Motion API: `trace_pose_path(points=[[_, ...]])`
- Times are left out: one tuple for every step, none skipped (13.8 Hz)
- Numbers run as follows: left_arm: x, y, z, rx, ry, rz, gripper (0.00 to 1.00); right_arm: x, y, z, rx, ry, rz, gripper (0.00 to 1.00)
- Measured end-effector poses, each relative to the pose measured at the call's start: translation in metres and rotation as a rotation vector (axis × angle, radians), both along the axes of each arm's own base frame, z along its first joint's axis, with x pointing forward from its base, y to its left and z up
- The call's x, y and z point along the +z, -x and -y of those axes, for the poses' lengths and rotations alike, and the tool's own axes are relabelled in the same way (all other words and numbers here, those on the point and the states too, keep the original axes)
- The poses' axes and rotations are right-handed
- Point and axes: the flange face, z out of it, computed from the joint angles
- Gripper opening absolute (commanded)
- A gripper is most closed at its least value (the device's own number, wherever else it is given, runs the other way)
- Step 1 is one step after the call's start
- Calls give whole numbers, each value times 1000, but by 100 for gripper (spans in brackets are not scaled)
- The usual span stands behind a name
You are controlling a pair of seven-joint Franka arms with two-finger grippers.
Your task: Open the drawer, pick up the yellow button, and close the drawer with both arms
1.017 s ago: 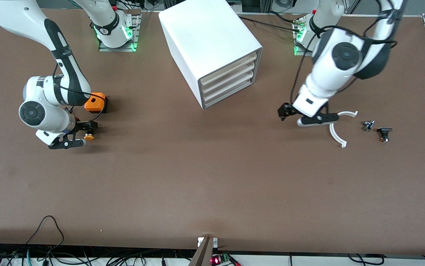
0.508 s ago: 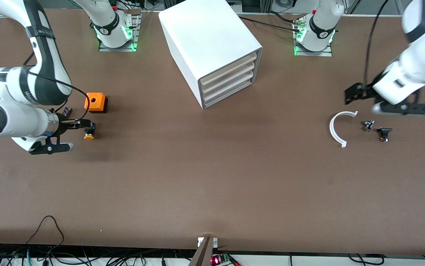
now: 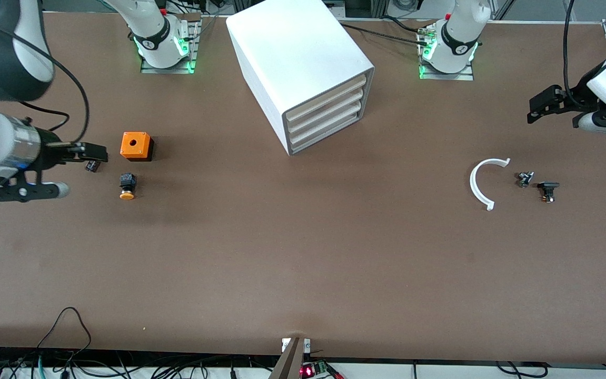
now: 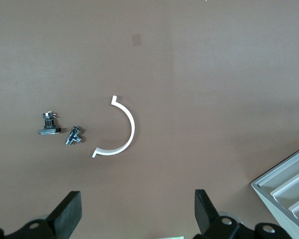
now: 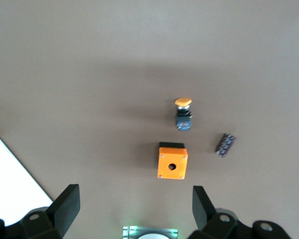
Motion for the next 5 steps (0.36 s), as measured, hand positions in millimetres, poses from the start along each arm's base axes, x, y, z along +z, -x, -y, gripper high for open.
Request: trace_pose_path(points=[[-2,-2,0,0,-3,-2,100,11,1,9,-10,24,22,100],[-3,-3,-1,-1,-11,-5,100,21,3,17,-18,55,42,100],[-4,-4,-2,0,-16,-7,100,32,5,23,-23,79,65,100],[-5,-4,-4,2,-17,-8,100,42,6,26,-28,87,93,100],[-5,-4,-4,2,-17,-8,100,51,9,29,-37,89,112,100]])
